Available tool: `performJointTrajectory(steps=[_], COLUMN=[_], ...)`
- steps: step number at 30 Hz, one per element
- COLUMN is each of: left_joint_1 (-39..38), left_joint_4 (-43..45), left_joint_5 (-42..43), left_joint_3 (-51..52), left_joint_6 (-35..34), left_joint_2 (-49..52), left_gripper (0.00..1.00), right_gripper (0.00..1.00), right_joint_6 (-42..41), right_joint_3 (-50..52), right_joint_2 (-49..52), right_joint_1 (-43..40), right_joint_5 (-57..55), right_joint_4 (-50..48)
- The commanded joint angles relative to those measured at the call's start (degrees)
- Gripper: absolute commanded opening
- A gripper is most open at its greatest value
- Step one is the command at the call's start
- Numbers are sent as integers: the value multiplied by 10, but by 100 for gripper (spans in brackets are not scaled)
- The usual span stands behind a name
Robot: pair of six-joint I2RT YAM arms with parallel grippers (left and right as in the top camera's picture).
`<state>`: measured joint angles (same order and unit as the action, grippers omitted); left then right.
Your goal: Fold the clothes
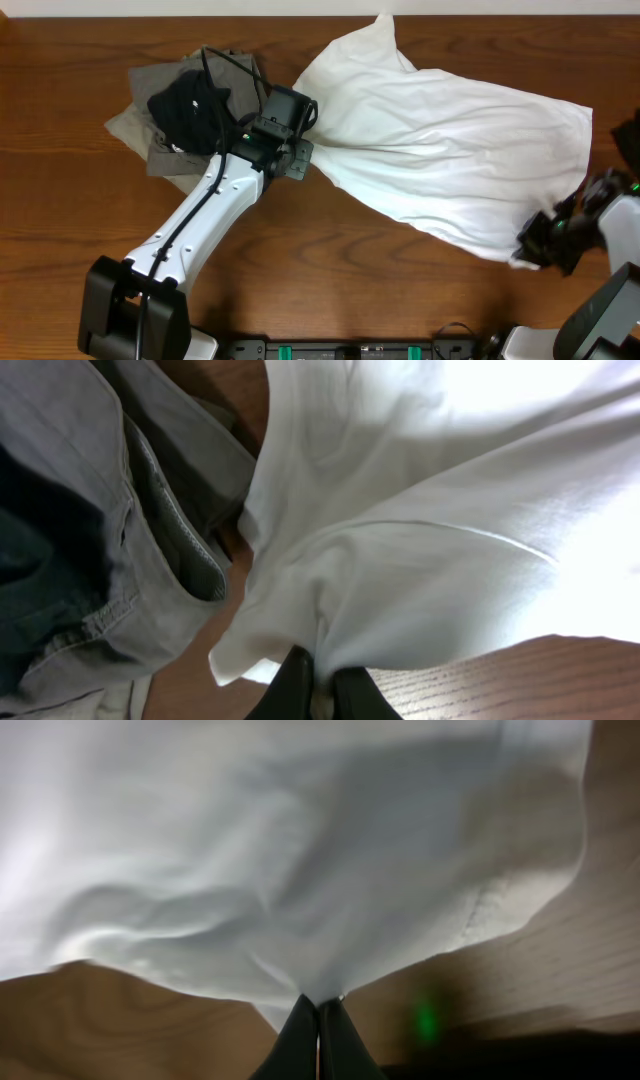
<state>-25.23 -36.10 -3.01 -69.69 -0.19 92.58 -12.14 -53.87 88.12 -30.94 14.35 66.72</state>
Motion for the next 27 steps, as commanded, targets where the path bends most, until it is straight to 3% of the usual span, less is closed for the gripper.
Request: performJointTrajectory(steps=[1,11,22,24,26,27], left_joint_1=[2,2,3,5,5,4], left_joint_4=[-3,68,191,195,173,160], left_joint_5=[-9,10,38,38,39,39], left_joint_3=[-3,-3,-3,-3,-3,-4], left_joint_6=[-5,43,42,42,33,28], left_joint_2=[2,26,101,111,110,106], left_gripper=[8,17,17,27,47,52], right_gripper=[1,1,1,1,1,1], right_joint_6=[30,-37,-104,-121,-125,-127], right_joint_3=[-59,-75,-75,-75,-75,-75], right_joint_2=[-2,0,0,0,0,0], right_joint_1=[2,0,-18,-18,-18,-18], right_joint_5=[35,29,-17,-19,-19,-19], right_joint_4=[9,-103,-215,-231,-239,-239])
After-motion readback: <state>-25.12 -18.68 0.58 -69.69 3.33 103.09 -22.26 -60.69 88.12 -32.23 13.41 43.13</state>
